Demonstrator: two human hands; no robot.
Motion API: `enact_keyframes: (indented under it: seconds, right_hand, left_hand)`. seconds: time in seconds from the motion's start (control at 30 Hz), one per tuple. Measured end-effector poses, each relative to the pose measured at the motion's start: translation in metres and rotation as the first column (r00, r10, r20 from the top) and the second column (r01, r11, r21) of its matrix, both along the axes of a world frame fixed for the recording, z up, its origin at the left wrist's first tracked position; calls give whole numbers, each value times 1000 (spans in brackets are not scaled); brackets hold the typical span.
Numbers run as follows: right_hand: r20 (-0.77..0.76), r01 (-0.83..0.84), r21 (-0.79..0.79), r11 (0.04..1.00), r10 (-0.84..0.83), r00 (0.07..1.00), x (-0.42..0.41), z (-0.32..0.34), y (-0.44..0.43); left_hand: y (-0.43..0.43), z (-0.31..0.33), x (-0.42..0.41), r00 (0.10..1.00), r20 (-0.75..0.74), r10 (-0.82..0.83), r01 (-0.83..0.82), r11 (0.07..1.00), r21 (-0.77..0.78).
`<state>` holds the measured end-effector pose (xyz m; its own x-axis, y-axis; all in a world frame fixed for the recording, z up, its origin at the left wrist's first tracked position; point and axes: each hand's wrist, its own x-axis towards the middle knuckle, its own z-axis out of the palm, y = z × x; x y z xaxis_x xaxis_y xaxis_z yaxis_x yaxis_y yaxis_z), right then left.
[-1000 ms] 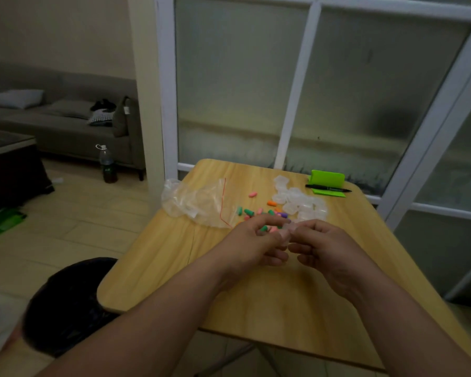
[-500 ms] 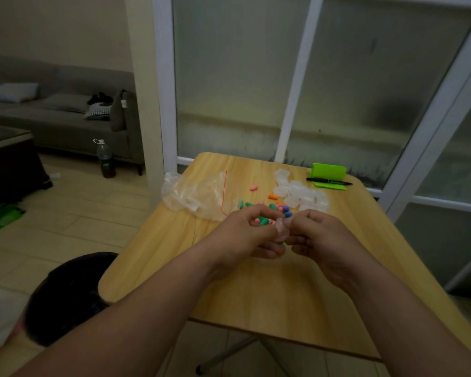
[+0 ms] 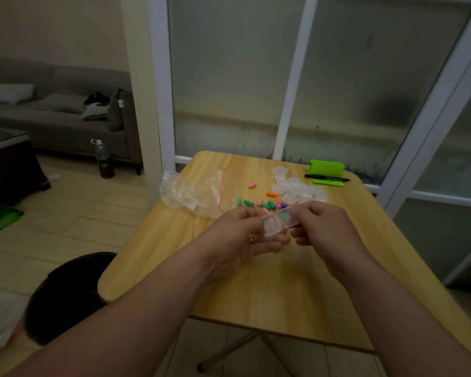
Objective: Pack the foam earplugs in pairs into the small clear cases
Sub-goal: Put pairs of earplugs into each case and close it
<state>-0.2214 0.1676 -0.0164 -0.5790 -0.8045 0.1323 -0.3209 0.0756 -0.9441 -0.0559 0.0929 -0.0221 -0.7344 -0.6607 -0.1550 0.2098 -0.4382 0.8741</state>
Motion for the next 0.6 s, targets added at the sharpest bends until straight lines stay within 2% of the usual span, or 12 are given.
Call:
enact_keyframes:
  seconds: [0.13,0.2,0.27,0.4,0.47,0.53,0.6]
  right_hand:
    - [-172,-106,0,994,104,980,5,0,-6]
    - [-207,-165,26,986,166,964,11,-1,-11]
    - [-207,-186,25,982,187,960,14,-1,-15]
    - [-61,-230,-22,973,228,972,12,2,-16]
    - [27,-166,-46,985,168,985,5,7,-14]
    - [92,-31,-53,998,36,995,-8,11,-12]
    - [36,70,-14,997,-69,997,-23,9,-7]
  left_hand:
    - [16,-2,-2,973,7,-231,231,973,-24]
    - [21,-5,-4,967,48,-251,254,963,-83]
    - [21,-6,-6,975,94,-201,210,974,-91]
    - [15,0,-2,984,125,-128,131,991,-18]
    - [6,2,0,993,99,-64,61,998,34]
    - [-3,5,4,995,98,36,-45,995,90]
    - [-11,8,8,988,107,110,-122,986,113]
